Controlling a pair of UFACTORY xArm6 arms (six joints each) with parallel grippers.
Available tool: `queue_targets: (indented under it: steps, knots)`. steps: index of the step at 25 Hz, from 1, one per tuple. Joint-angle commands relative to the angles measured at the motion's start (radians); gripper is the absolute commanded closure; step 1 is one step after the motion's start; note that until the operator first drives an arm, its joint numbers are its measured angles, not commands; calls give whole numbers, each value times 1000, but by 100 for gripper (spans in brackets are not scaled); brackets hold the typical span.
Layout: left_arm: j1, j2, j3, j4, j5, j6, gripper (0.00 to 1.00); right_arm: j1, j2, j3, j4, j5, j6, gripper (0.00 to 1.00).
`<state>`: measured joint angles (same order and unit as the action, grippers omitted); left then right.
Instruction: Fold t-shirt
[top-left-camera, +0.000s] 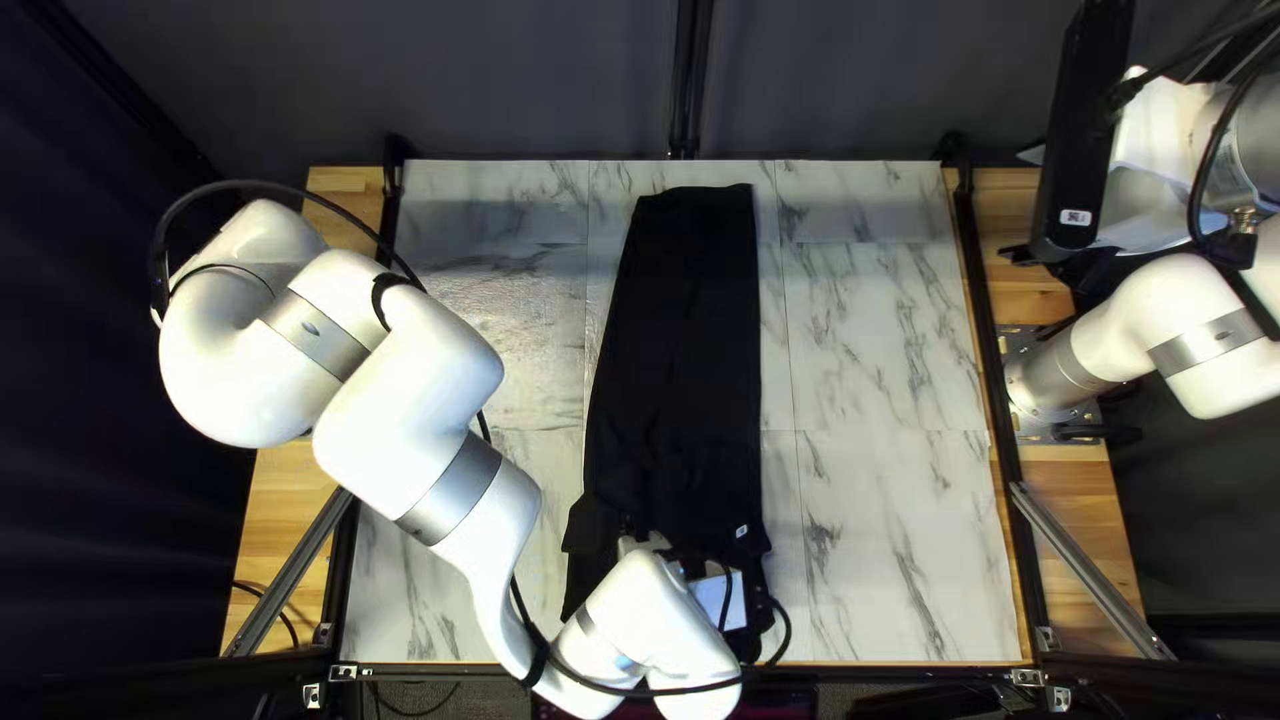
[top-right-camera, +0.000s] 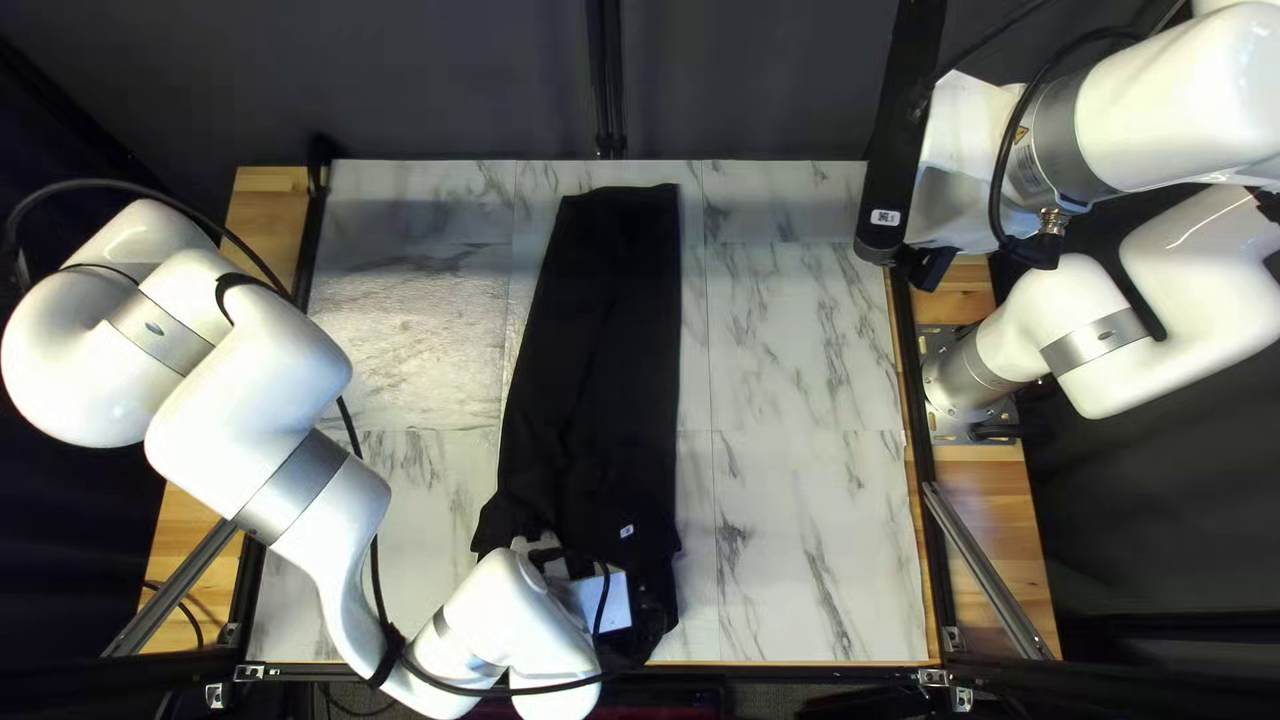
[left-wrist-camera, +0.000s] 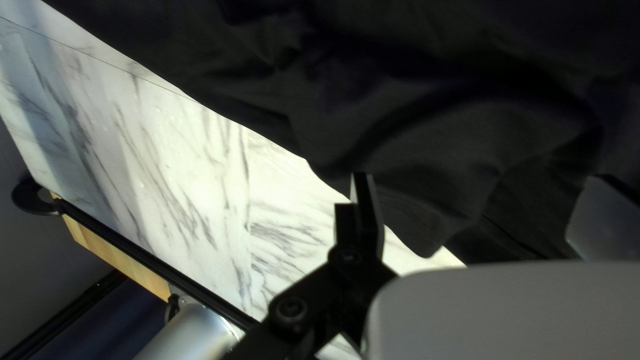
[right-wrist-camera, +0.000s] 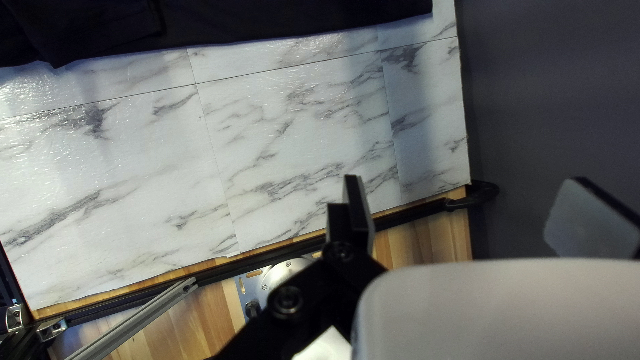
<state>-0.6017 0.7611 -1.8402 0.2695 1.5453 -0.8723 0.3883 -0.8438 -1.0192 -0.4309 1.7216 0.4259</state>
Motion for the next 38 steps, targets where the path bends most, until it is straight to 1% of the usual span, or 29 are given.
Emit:
queue_targets:
  steps: [1,13,22,27,31,38]
  knots:
    - [-6,5,0,-5,0,-4,0,0,0,0,0,0,0,0]
    - [5,-10,62,-19,-50,-13,0,0,0,0,0,0,0,0]
    - [-7,-7,73,-33,-76,-25,0,0,0,0,0,0,0,0]
    - [1,-2,89,-38,-109,-23,0,0,0,0,0,0,0,0]
    - [3,1,68,-31,-96,-18,0,0,0,0,0,0,0,0]
    - [22,13,57,-15,-106,-4,0,0,0,0,0,0,0,0]
